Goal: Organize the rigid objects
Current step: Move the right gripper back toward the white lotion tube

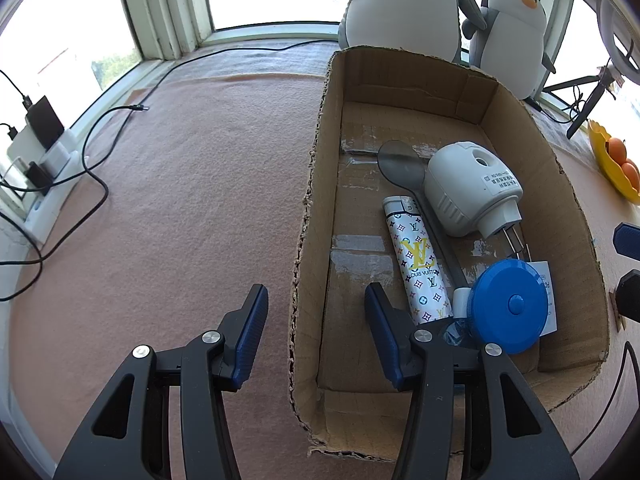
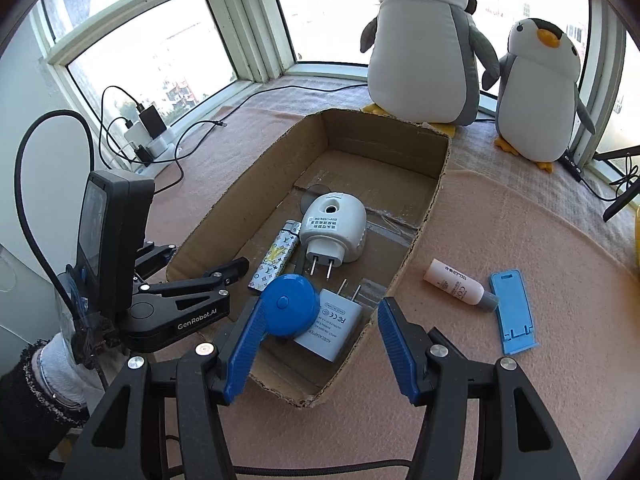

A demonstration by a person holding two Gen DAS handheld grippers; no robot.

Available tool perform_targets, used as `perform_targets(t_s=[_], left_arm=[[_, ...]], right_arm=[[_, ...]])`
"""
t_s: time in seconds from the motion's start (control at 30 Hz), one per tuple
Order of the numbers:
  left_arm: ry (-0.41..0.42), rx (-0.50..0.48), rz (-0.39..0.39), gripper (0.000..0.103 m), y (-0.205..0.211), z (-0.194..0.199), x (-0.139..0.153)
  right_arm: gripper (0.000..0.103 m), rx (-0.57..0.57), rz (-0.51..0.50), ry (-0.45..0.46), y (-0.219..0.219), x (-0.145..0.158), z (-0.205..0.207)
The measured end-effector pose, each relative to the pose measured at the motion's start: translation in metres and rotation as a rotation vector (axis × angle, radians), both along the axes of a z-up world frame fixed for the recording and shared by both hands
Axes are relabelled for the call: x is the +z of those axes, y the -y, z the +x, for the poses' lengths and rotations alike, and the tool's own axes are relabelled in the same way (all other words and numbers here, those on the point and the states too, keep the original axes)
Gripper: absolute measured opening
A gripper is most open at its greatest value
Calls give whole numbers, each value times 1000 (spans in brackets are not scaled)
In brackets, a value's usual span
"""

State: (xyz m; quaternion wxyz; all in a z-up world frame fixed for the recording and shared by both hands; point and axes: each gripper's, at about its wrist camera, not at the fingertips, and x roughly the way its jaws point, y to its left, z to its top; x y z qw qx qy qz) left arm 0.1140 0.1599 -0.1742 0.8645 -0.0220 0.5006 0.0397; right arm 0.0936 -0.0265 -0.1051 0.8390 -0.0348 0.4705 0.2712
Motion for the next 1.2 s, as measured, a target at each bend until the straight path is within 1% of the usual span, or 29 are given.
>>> perform_targets(t_s=[0.27,0.43,0.6,0.83,1.0,1.1,1.2], left_arm=[[0,0,2,51,0,0,0],[0,0,4,51,0,0,0],[-1,0,5,51,0,0,0],[-1,1,5,51,0,1,-1],[-1,1,5,51,0,1,-1],[-1,4,1,51,0,1,-1],[-1,7,-4,51,-1,0,-1]], right_arm=[[54,-45,-38,15,48,3,8],[54,-59,-70,19,65,0,15],[54,-51,-110,17,69,-8,23],[54,-52,-130,-3,67,-21,40],[54,-20,-178,-16,58,-34,52],[54,-2,-190,-35,55,-41,57],[53,21,-222,-32,48,-45,60]])
